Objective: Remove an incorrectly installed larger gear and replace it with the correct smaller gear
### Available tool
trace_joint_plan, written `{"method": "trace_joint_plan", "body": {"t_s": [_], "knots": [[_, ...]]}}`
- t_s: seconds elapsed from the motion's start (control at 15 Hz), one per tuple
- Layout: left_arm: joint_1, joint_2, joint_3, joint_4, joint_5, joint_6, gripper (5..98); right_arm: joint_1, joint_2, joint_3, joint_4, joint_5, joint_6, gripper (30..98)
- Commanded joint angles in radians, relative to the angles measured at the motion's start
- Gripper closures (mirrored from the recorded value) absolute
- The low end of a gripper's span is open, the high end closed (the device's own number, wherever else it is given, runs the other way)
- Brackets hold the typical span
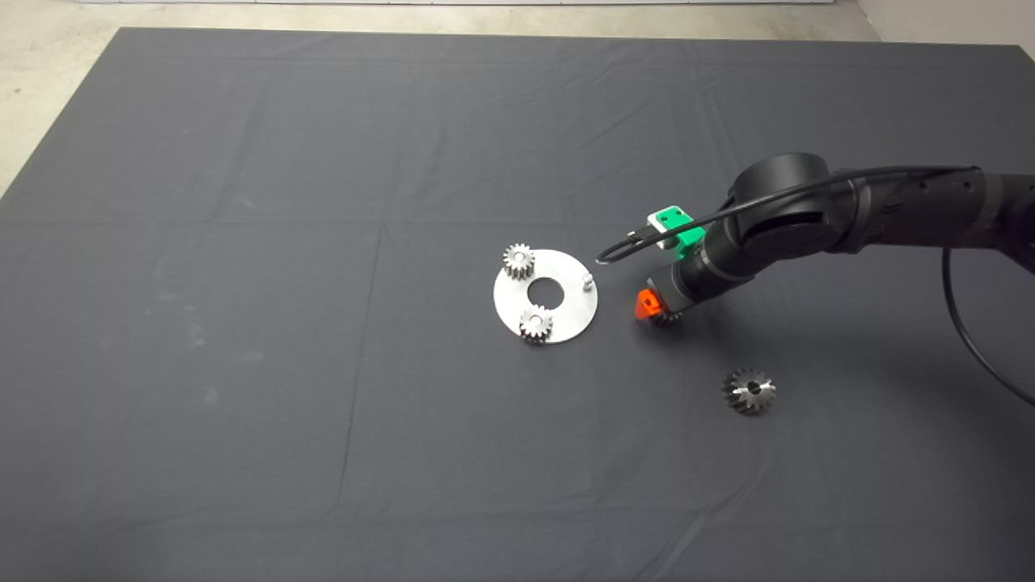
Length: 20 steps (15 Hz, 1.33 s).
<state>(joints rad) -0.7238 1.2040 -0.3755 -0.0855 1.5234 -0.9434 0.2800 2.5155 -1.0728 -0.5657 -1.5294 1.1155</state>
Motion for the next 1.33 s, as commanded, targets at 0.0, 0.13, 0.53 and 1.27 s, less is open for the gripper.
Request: {"method": "trace_joint_plan", "body": {"t_s": [0.0,0.13,0.53,1.27], "knots": [[-0.002,-0.004,0.011,-0.014,0.027,0.0,9.3,0.018,0.003,-0.002,-0.049,-0.103,0.001,30.8],[-0.002,-0.002,0.011,-0.014,0.027,0.0,9.3,0.018,0.003,-0.002,-0.049,-0.103,0.003,30.8],[-0.002,-0.002,0.011,-0.014,0.027,0.0,9.3,0.016,0.004,-0.004,-0.048,-0.105,0.007,30.8],[-0.002,-0.002,0.011,-0.014,0.026,0.0,9.3,0.015,0.012,-0.036,-0.037,-0.107,0.009,30.8]]}}
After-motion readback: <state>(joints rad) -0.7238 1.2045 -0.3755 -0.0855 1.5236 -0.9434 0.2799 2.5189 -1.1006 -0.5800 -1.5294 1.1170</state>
